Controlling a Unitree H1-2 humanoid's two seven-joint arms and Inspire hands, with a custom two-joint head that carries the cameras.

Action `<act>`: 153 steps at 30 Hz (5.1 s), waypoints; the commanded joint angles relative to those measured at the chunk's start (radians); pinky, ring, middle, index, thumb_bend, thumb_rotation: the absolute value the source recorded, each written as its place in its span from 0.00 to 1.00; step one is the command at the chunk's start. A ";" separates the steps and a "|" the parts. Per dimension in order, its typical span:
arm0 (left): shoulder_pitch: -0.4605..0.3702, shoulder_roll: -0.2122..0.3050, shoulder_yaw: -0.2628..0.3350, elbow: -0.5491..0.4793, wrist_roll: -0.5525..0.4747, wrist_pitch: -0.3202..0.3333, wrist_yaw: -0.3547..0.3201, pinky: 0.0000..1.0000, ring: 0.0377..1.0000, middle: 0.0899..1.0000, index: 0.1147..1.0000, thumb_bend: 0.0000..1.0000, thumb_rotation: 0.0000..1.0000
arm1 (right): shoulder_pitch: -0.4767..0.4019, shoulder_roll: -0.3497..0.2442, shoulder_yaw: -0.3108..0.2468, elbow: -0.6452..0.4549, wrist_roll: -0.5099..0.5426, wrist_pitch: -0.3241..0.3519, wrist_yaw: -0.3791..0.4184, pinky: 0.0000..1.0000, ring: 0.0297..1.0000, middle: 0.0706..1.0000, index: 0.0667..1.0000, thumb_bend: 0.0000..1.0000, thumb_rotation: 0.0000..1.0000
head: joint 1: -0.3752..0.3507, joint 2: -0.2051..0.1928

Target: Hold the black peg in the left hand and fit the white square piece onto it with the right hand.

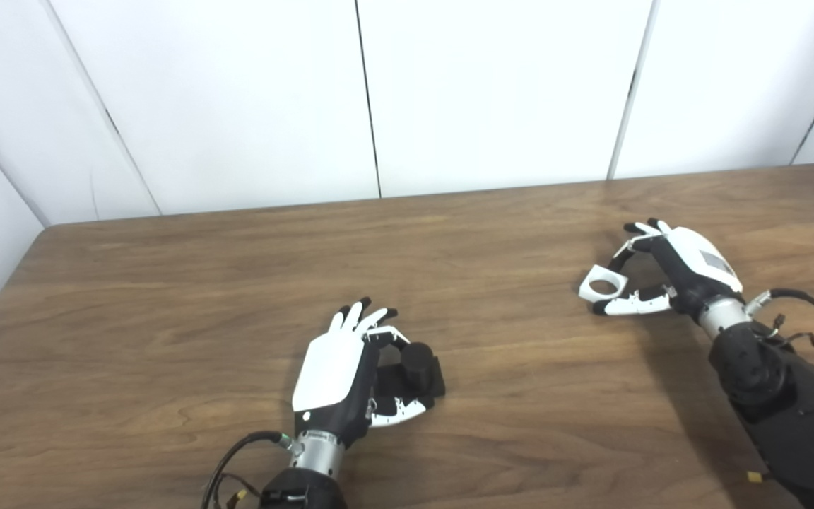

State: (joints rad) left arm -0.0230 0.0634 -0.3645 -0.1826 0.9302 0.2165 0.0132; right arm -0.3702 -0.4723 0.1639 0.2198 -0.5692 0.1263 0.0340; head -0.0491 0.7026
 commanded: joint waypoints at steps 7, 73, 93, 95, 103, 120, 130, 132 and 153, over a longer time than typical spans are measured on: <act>0.001 0.007 0.000 0.013 0.019 0.018 -0.004 1.00 0.98 0.87 0.42 0.52 0.08 | -0.015 -0.008 0.005 0.013 -0.010 -0.022 -0.011 1.00 0.99 0.89 0.45 0.52 0.16 | 0.002 0.000; -0.006 -0.013 -0.006 0.036 0.023 0.028 0.002 1.00 0.99 0.87 0.42 0.52 0.07 | 0.070 0.225 0.160 -0.740 -0.125 0.202 0.380 1.00 1.00 0.96 0.46 0.52 0.16 | 0.011 0.004; -0.008 -0.015 -0.022 0.037 0.053 0.035 0.002 1.00 0.97 0.86 0.42 0.52 0.08 | 0.060 0.271 0.198 -0.660 -0.128 0.202 0.376 1.00 1.00 0.95 0.46 0.52 0.16 | 0.012 0.005; -0.008 -0.015 -0.022 0.036 0.055 0.037 0.000 1.00 0.98 0.86 0.42 0.52 0.08 | 0.062 0.275 0.194 -0.642 -0.120 0.198 0.368 1.00 1.00 0.95 0.46 0.52 0.16 | 0.012 0.005; -0.006 -0.021 -0.016 0.034 0.040 0.033 0.007 1.00 0.98 0.86 0.42 0.52 0.08 | 0.068 0.277 0.183 -0.589 -0.102 0.171 0.337 1.00 1.00 0.94 0.46 0.52 0.16 | 0.020 0.010; -0.012 -0.029 -0.034 0.037 0.065 0.056 0.001 1.00 0.96 0.86 0.42 0.52 0.08 | 0.061 0.275 0.180 -0.572 -0.103 0.177 0.331 1.00 1.00 0.94 0.46 0.52 0.16 | 0.022 0.008; -0.020 -0.032 -0.041 0.049 0.068 0.054 0.013 0.98 0.96 0.86 0.42 0.52 0.08 | 0.056 0.271 0.190 -0.552 -0.104 0.155 0.328 1.00 1.00 0.94 0.46 0.52 0.16 | 0.022 0.008; -0.022 -0.035 -0.043 0.049 0.068 0.055 0.014 0.98 0.96 0.86 0.42 0.52 0.08 | 0.056 0.270 0.191 -0.550 -0.105 0.152 0.330 1.00 1.00 0.94 0.46 0.52 0.16 | 0.022 0.008; -0.027 -0.048 -0.058 0.070 0.040 0.038 0.042 1.00 0.98 0.86 0.42 0.52 0.08 | 0.055 0.264 0.196 -0.542 -0.119 0.153 0.343 1.00 1.00 0.94 0.46 0.52 0.16 | 0.022 0.009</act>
State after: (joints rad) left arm -0.0427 0.0204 -0.4069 -0.1423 0.9654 0.2525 0.0686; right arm -0.2790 -0.2074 0.3591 -0.3149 -0.6879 0.3029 0.3823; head -0.0261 0.7102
